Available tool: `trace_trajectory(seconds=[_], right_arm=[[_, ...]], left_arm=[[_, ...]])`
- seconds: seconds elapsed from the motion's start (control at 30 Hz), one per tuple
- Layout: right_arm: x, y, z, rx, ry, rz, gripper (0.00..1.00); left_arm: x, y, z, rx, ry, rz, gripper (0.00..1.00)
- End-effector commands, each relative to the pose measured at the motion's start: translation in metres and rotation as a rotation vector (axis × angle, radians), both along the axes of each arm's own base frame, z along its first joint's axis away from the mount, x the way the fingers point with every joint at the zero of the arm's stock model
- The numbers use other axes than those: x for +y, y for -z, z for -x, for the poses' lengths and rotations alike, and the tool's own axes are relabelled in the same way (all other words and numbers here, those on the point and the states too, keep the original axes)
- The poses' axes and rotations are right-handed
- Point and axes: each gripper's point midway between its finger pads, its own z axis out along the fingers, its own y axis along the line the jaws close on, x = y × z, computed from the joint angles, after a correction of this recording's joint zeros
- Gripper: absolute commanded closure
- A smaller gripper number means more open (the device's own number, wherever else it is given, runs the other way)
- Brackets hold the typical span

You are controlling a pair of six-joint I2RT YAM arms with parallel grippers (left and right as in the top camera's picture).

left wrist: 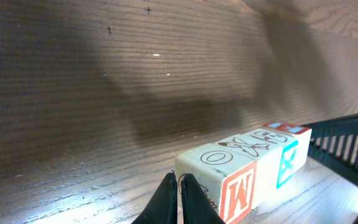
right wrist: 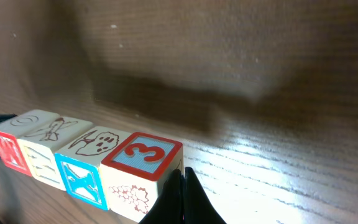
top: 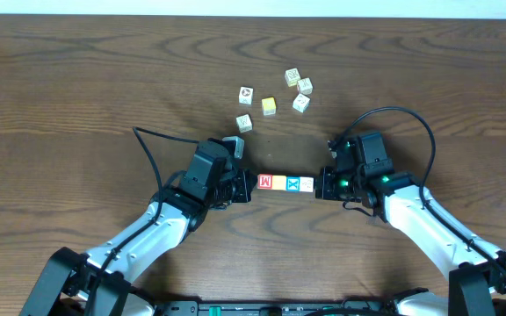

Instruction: Lift 4 blocks

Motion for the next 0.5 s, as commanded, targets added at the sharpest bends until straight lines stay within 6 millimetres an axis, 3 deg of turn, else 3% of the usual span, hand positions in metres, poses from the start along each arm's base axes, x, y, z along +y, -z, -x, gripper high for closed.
trace_trajectory(seconds=[0.0, 0.47], right_arm=[[0.0466, -0.0464, 0.0038, -0.034, -0.160, -0.231, 0.99], [0.0451, -0.0434, 0.0084, -0.022, -0.175, -0.218, 0.99]], left_arm=[[-0.0337, -0.0240, 0.0187, -0.002, 0.167, 0.121, 0.93], [-0.0352, -0.0249, 0.0213, -0.004, 0.188, 0.126, 0.93]])
